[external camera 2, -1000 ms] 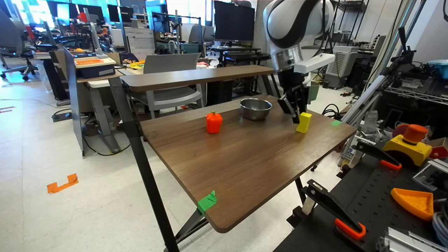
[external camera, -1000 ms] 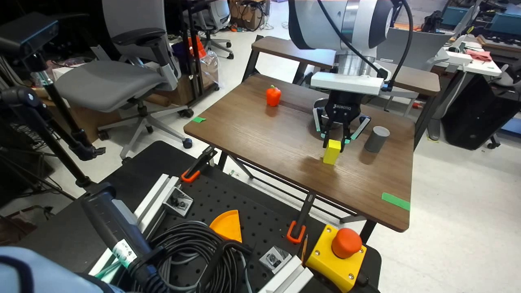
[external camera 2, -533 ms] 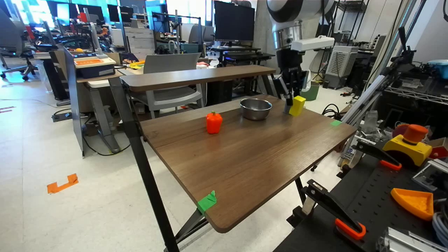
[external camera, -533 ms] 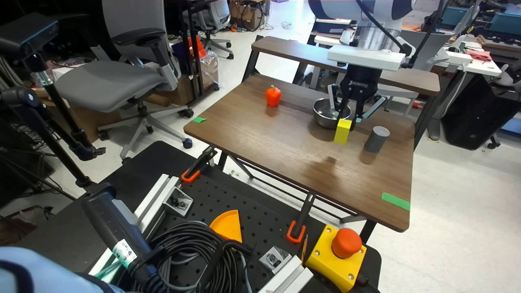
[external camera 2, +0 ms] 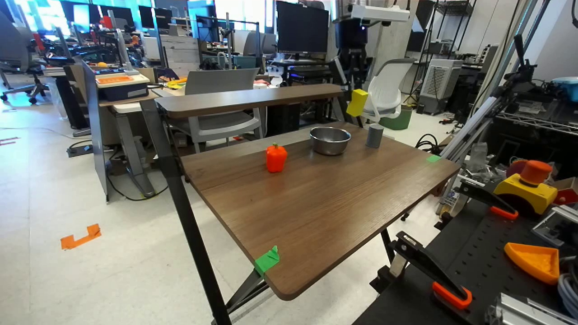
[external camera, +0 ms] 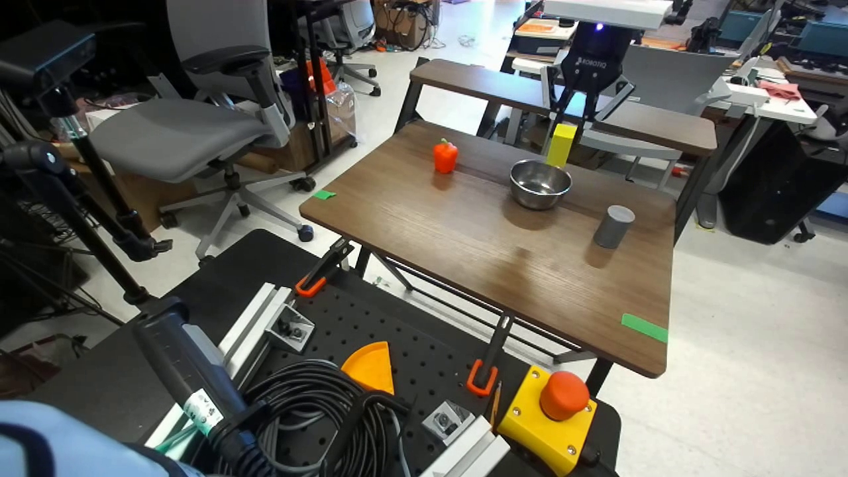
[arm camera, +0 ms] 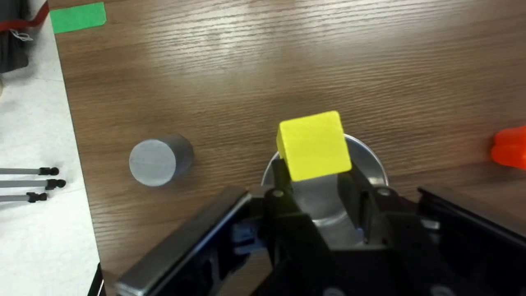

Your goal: Pick up the yellow object from the table and pot it in the put

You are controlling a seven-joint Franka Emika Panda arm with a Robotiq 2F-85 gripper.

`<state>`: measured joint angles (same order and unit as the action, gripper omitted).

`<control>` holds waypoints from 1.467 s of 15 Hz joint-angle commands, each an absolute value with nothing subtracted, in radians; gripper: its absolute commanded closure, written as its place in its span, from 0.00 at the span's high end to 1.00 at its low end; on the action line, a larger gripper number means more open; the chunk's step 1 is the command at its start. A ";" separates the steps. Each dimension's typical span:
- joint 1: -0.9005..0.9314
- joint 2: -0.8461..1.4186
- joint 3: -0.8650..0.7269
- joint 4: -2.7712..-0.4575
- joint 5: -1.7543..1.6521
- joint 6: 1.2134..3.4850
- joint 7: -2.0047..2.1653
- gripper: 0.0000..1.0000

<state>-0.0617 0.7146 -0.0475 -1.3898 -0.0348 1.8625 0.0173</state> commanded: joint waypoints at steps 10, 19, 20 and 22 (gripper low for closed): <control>-0.041 1.170 -0.044 -0.740 -0.017 1.532 0.130 0.09; -0.038 1.358 -0.053 -0.494 -0.025 1.457 0.196 0.09; -0.038 1.373 -0.054 -0.477 -0.026 1.455 0.205 0.09; -0.038 1.373 -0.051 -0.489 -0.031 1.471 0.220 0.09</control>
